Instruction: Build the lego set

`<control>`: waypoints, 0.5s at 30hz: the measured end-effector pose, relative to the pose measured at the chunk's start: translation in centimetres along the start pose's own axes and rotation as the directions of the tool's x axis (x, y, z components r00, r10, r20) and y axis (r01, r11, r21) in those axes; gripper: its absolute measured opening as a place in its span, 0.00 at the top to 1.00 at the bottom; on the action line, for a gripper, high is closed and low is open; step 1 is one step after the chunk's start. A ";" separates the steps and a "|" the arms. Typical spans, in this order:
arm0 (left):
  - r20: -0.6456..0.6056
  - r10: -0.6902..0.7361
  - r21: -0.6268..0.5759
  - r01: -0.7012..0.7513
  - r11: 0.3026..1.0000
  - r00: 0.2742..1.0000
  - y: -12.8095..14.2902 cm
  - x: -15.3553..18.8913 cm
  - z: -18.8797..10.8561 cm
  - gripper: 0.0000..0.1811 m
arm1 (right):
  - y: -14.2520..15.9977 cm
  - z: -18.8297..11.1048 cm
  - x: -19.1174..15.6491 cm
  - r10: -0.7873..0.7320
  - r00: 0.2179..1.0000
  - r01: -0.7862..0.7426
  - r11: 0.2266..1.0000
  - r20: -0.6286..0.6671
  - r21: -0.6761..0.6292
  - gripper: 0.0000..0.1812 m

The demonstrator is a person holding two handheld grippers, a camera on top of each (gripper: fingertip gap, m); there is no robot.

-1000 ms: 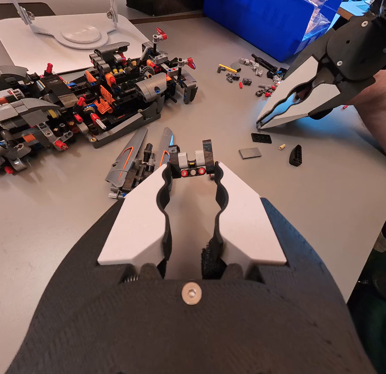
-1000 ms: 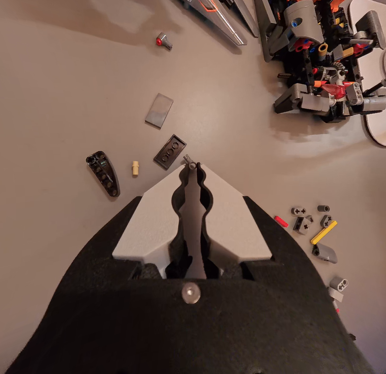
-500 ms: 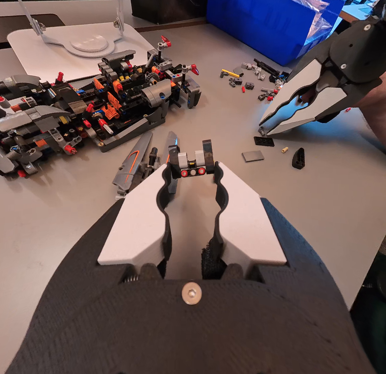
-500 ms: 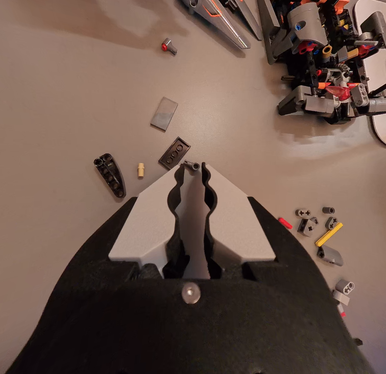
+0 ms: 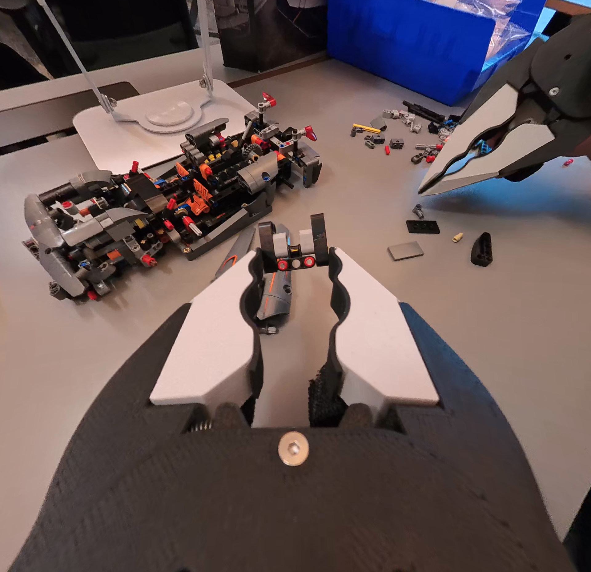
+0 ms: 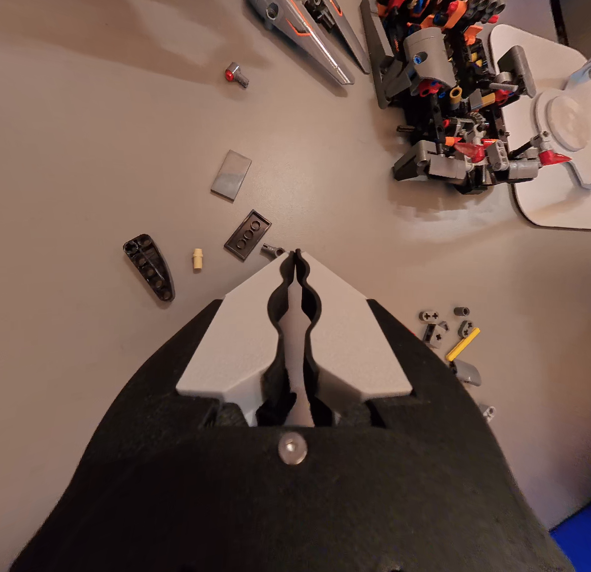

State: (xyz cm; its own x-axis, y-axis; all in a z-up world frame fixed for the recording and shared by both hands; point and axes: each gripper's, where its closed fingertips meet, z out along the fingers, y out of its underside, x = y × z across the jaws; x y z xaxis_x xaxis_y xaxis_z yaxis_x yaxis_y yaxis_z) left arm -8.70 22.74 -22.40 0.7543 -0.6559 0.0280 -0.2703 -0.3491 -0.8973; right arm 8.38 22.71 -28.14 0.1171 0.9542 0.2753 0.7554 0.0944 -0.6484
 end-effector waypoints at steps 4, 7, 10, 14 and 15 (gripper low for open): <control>0.001 0.020 0.013 -0.020 1.000 1.000 -0.5 0.1 -0.1 0.78 | -0.2 -0.3 0.4 0.000 1.000 0.000 1.000 -0.023 0.012 1.00; 0.004 0.031 0.016 -0.031 0.999 1.000 -0.6 0.2 -0.1 0.78 | 0.0 -0.2 0.6 -0.005 0.999 0.006 1.000 -0.038 0.000 1.00; -0.001 0.027 0.015 -0.027 1.000 1.000 -0.5 0.2 0.0 0.78 | -0.1 -0.2 0.6 -0.008 0.999 0.008 1.000 -0.043 0.000 1.00; -0.004 0.024 0.020 -0.024 1.000 1.000 -0.6 0.3 0.0 0.79 | -0.1 -0.3 0.9 -0.005 0.998 0.005 1.000 -0.058 0.002 1.00; -0.006 0.024 0.022 -0.024 0.999 1.000 -0.6 0.3 0.0 0.79 | -0.1 -0.3 1.0 -0.004 0.998 0.004 1.000 -0.063 0.002 0.99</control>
State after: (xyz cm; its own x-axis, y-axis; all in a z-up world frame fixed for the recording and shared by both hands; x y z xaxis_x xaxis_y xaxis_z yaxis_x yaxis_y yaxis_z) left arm -8.27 22.74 -21.81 0.7442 -0.6679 0.0090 -0.2747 -0.3184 -0.9073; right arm 8.61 23.58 -27.56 0.1548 0.9341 0.3217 0.7545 0.0984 -0.6489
